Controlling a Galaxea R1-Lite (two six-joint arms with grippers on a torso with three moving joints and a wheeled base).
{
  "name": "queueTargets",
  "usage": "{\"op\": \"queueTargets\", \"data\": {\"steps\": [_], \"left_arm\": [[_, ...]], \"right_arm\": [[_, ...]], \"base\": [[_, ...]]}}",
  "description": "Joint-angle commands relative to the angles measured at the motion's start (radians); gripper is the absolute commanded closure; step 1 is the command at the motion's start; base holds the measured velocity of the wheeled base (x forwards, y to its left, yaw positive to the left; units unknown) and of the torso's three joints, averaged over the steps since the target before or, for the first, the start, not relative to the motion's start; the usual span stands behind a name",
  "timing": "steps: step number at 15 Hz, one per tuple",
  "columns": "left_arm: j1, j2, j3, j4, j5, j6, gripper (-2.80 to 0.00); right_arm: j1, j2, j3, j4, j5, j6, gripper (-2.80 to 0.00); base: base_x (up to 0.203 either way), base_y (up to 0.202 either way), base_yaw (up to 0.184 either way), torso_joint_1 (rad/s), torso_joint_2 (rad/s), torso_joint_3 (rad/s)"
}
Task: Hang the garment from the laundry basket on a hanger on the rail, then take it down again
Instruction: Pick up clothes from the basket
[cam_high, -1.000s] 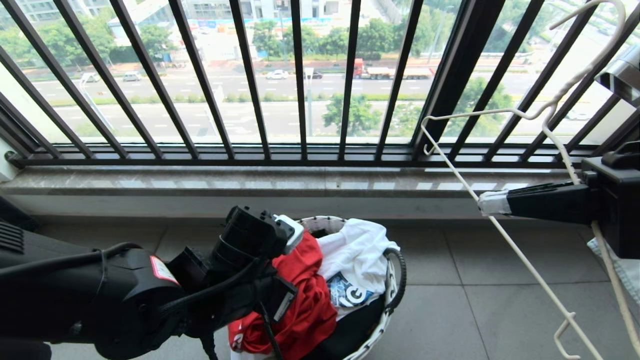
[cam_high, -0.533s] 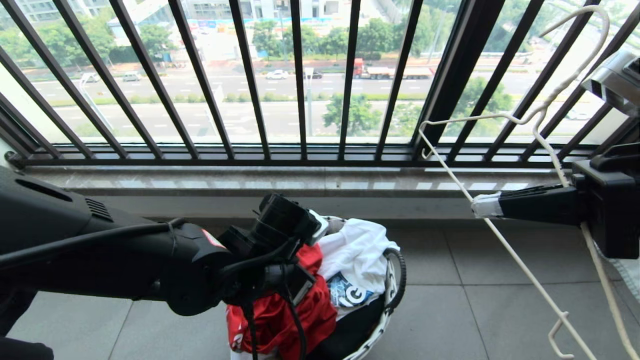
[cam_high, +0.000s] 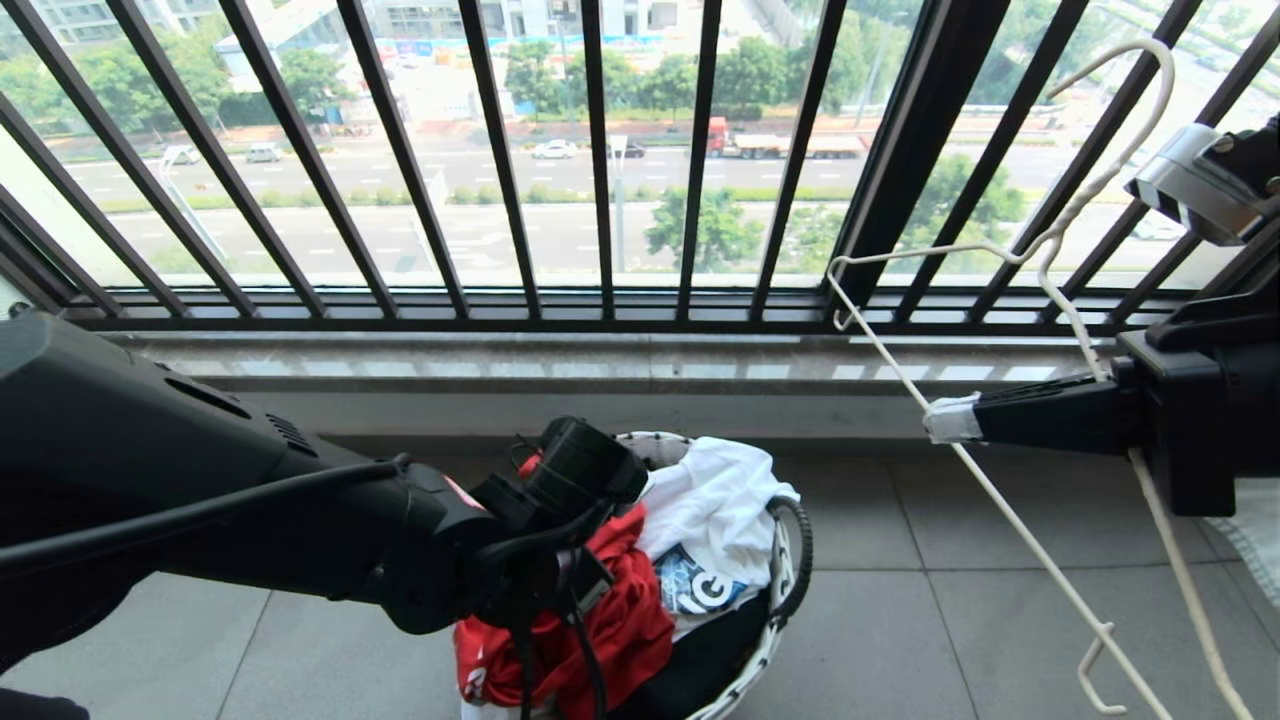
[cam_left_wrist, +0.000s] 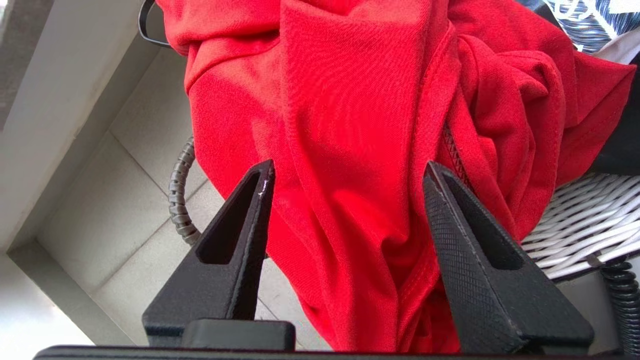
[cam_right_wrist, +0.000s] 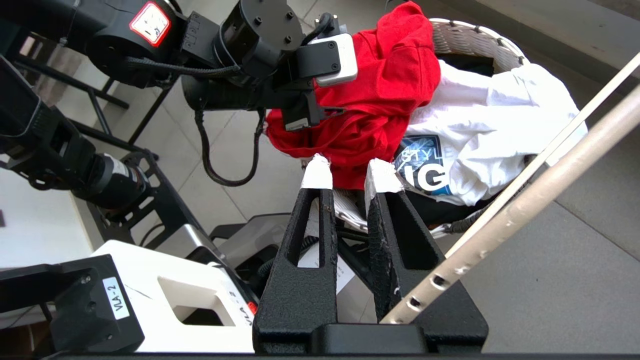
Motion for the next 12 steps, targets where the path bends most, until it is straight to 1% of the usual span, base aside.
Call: {"op": "queueTargets", "data": {"steps": [1,2,9,10,12], "left_arm": [[0.000,0.037,0.001,-0.067,0.003,0.002,-2.80],[0.000,0.044,0.003,-0.086,0.005,0.004,-2.80],[0.015,0.062,0.000,-0.089,0.005,0.007,-2.80],[0.015,0.060,-0.002,-0.089,0.005,0.007,0.00],[0.023,0.062,-0.008,-0.089,0.005,0.007,0.00]], "right_arm": [[0.000,0.002,0.000,0.002,0.003,0.000,0.00],[0.000,0.002,-0.001,0.002,0.003,0.000,0.00],[0.000,0.004,-0.002,0.002,0.003,0.000,0.00],[0.000,0.004,-0.002,0.002,0.003,0.000,0.00],[0.000,0.005,-0.001,0.002,0.003,0.000,0.00]], "base": [[0.000,0.000,0.000,0.000,0.00,0.000],[0.000,0.000,0.000,0.000,0.00,0.000],[0.000,0.000,0.000,0.000,0.00,0.000],[0.000,0.000,0.000,0.000,0.00,0.000],[0.000,0.000,0.000,0.000,0.00,0.000]]}}
